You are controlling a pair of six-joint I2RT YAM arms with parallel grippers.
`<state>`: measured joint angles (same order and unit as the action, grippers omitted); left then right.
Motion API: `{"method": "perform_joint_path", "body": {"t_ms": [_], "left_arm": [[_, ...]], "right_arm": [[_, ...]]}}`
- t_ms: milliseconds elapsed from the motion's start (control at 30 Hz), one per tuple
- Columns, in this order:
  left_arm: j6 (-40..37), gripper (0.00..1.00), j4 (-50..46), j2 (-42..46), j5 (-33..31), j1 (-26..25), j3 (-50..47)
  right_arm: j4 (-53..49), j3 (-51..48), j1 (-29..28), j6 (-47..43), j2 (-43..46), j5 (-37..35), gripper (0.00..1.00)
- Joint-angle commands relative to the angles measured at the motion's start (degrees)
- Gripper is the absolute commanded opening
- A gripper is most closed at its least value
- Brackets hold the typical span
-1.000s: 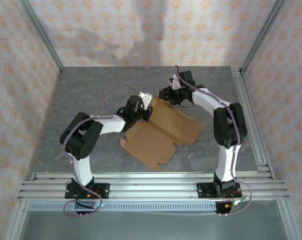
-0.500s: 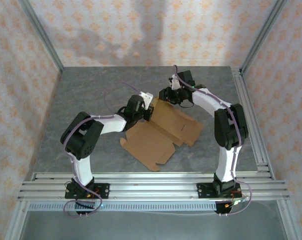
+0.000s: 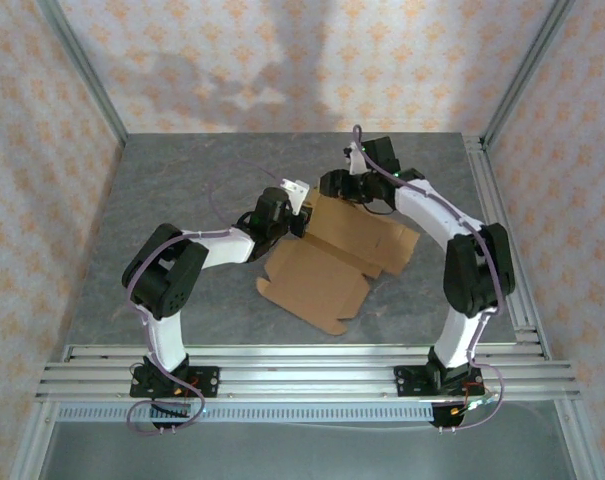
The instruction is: Fold the paper box
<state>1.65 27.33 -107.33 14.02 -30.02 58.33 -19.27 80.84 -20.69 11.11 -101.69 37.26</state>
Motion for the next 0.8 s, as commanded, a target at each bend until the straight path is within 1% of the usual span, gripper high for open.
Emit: {"method": "perform_joint_path", "body": {"t_ms": [0, 67, 133, 233, 300, 367, 467, 600, 700, 767], "left_arm": [[-0.3, 0.00, 1.9, 0.5, -2.1, -0.1, 2.1], [-0.5, 0.00, 1.5, 0.4, -2.5, -0.1, 2.3], [-0.6, 0.00, 1.7, 0.5, -3.0, -0.1, 2.2], [-0.5, 0.00, 2.6, 0.5, -3.1, -0.1, 1.8], [-0.8, 0.00, 3.4, 0.7, -3.2, -0.1, 1.3], [-1.3, 0.00, 3.5, 1.0, -3.5, -0.2, 1.0], [-1.8, 0.00, 3.8, 1.3, -3.8, -0.2, 0.7], [-1.9, 0.00, 6.0, 1.7, -4.1, -0.2, -0.3], [-1.6, 0.00, 7.1, 1.7, -5.0, -0.4, -0.7], [-1.8, 0.00, 7.1, 2.0, -6.6, -1.0, -1.3]], "right_arm": [[1.7, -3.8, -0.3, -10.0, 7.2, -4.2, 0.61], [3.2, -7.0, -1.1, -16.9, 11.2, -7.9, 0.61], [5.5, -10.2, -1.9, -21.4, 14.8, -12.6, 0.62], [9.5, -13.9, -2.0, -22.2, 18.1, -19.9, 0.63], [9.6, -14.3, -1.2, -21.7, 19.1, -23.4, 0.63], [6.6, -11.7, 0.6, -16.7, 18.4, -24.5, 0.63], [-0.6, -4.9, 3.4, -7.0, 14.8, -22.7, 0.62], [-12.3, 6.0, 3.8, -2.4, 6.6, -16.0, 0.62], [-14.4, 10.6, 3.7, 0.0, 1.6, -7.7, 0.63], [-14.3, 12.1, 3.6, -1.1, -0.7, -2.8, 0.64]]}}
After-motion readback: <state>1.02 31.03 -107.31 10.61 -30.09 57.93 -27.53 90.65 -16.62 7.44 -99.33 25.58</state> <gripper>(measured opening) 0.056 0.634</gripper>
